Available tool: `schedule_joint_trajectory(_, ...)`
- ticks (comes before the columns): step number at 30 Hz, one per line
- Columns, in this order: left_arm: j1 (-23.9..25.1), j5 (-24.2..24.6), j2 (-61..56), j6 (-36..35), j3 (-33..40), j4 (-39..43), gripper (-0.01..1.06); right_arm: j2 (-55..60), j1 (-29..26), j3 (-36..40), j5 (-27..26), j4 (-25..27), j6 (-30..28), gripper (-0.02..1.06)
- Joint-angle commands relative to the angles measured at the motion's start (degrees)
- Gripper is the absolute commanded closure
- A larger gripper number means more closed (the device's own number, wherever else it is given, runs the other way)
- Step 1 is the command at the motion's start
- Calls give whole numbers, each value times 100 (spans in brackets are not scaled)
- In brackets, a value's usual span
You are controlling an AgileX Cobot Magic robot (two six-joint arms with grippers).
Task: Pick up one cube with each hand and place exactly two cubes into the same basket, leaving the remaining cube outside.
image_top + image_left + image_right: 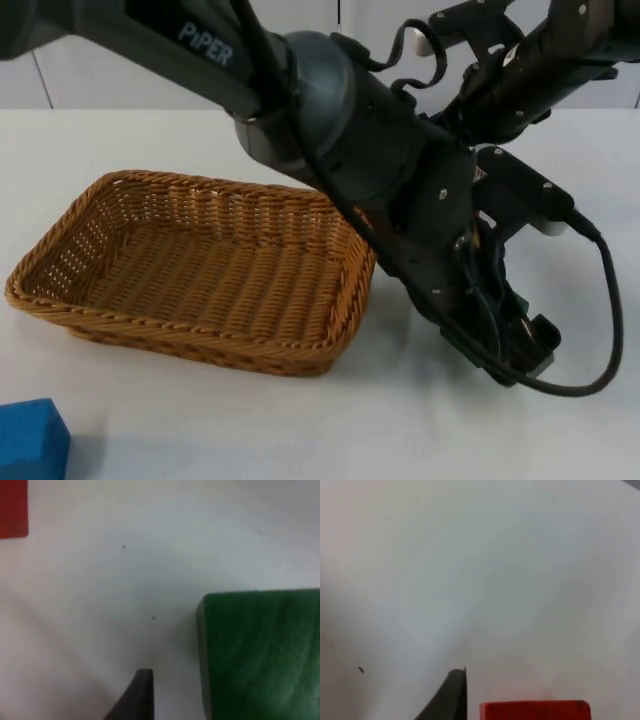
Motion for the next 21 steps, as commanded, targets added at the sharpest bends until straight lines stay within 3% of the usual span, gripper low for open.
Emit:
schedule_joint_trajectory(1,3,-187,2,-67,-47,28,0,12,27,-49,-115,15,-24,-1)
schedule_joint_trajectory(21,3,-427,203,-67,-47,25,0,471,27,-49,205,26,-24,4)
